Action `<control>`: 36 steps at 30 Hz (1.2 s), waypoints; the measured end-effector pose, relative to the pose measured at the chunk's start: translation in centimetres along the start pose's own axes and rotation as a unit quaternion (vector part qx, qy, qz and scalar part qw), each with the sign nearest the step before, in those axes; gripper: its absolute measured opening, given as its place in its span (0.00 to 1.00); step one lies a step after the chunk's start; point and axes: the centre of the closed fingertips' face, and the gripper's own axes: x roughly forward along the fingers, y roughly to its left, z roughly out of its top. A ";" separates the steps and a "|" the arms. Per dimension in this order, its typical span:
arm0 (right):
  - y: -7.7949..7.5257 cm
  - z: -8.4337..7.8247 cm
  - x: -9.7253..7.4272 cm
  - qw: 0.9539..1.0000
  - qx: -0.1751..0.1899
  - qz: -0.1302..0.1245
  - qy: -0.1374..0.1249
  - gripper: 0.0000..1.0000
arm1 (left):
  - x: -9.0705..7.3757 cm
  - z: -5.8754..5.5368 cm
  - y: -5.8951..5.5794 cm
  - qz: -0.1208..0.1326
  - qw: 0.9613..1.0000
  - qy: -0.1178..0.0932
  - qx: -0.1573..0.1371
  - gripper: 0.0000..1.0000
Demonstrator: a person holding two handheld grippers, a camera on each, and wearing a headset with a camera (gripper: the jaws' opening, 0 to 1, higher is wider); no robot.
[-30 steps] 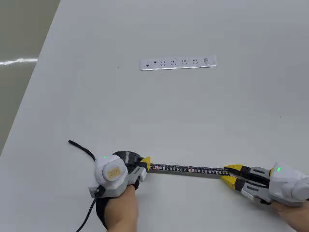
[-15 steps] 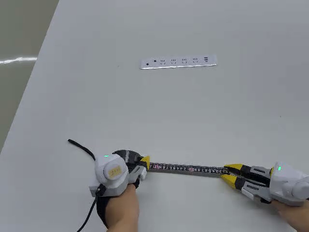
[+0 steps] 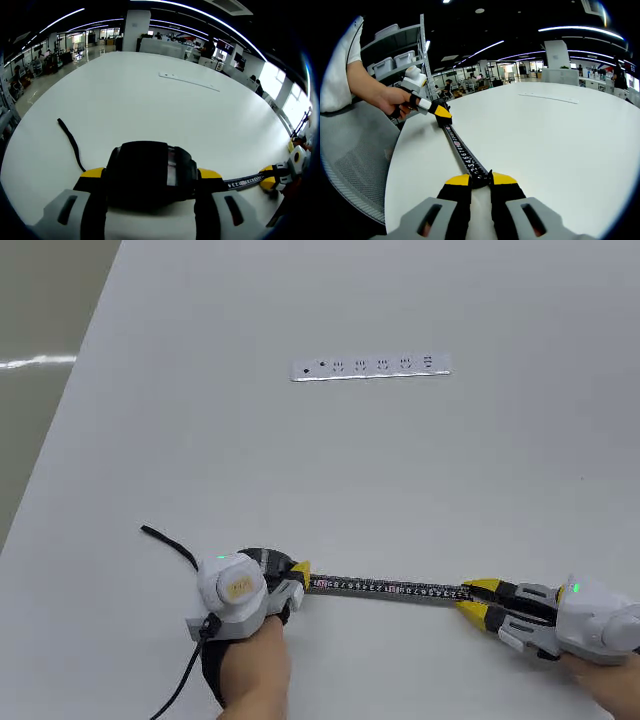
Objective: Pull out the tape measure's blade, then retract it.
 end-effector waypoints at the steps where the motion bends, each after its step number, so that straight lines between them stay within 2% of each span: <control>1: 0.0 0.0 0.0 1.000 0.001 0.000 -0.001 0.13 | 0.0 0.0 0.0 0.000 1.000 -0.002 0.000 0.69; 36: 1.0 0.9 2.8 1.000 -0.005 0.029 -0.003 0.13 | 0.0 -0.1 -0.1 -0.003 1.000 -0.001 -0.004 0.69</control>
